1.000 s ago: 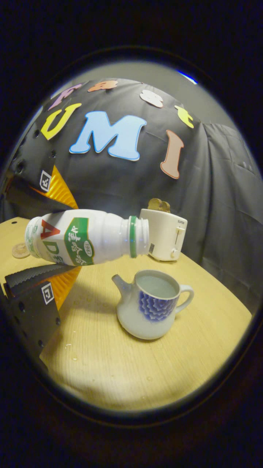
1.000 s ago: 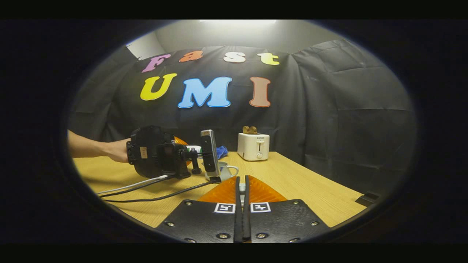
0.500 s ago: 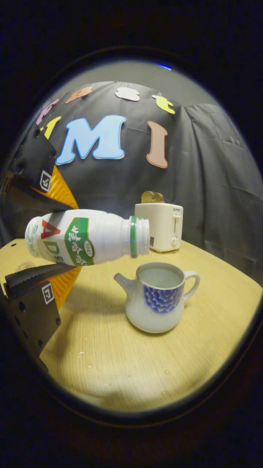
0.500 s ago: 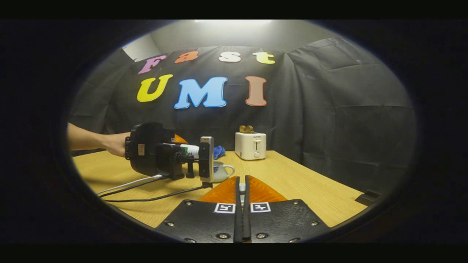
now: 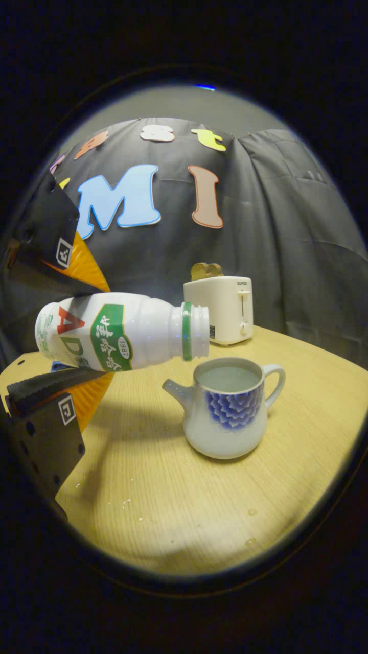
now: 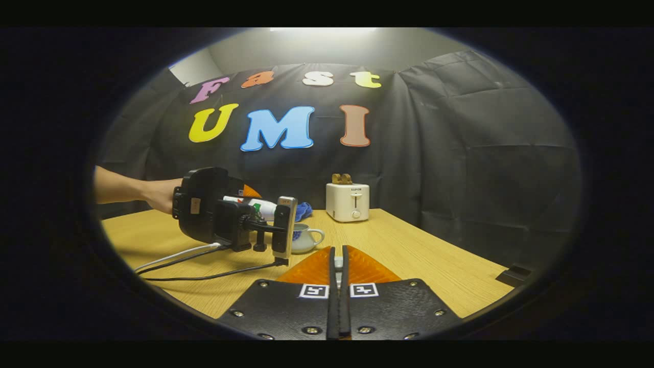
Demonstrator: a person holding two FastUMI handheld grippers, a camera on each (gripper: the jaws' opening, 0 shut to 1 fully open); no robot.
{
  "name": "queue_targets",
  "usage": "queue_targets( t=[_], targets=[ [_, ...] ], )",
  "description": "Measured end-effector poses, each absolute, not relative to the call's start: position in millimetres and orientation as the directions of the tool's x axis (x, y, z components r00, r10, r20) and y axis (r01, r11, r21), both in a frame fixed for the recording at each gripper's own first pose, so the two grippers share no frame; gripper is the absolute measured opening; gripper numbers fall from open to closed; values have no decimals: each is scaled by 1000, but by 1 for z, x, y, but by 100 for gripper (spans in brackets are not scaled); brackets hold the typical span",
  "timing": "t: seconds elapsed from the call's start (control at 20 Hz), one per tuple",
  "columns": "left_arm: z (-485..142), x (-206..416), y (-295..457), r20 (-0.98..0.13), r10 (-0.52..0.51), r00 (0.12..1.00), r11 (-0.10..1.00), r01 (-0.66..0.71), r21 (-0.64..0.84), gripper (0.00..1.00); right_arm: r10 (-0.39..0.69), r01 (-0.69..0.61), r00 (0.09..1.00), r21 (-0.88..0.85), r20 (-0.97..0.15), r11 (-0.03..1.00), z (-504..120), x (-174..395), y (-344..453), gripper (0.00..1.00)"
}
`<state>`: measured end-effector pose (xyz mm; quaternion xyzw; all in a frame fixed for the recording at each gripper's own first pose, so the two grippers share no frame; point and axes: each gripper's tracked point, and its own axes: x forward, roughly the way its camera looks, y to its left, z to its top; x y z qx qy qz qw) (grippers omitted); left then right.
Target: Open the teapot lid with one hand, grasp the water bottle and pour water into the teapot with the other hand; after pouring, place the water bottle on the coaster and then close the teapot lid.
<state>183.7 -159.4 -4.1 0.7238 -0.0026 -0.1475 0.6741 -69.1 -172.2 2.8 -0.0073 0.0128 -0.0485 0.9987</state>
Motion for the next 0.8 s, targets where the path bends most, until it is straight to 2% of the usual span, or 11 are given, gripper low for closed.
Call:
queue_targets(
  t=[0.2,0.25,0.3,0.45,0.5,0.6,0.65,0.8],
  targets=[
    [-3,182,-162,-205,-210,956,-132,180,975,75,-102,102,994,-10,-31,995,0,-70,-175,0],
    [-2,183,-161,-205,-210,956,-137,179,974,82,-104,103,994,-8,-31,995,-1,-70,-175,0],
    [-2,183,-162,-202,-210,957,-144,174,974,75,-105,104,994,-6,-31,995,-1,-70,-176,0],
    [-1,182,-162,-197,-215,957,-161,165,973,75,-109,109,994,5,-29,994,-1,-71,-179,0],
    [-1,181,-163,-196,-217,956,-169,161,972,69,-111,111,993,6,-32,994,-1,-71,-180,0],
    [0,181,-164,-199,-222,955,-182,160,970,79,-114,114,993,10,-37,993,-3,-72,-181,1],
    [0,181,-164,-200,-221,955,-190,159,969,76,-115,115,993,13,-35,993,-2,-72,-181,1],
    [1,180,-166,-201,-225,953,-214,153,965,76,-124,125,992,29,-23,992,1,-72,-185,1]
  ],
)
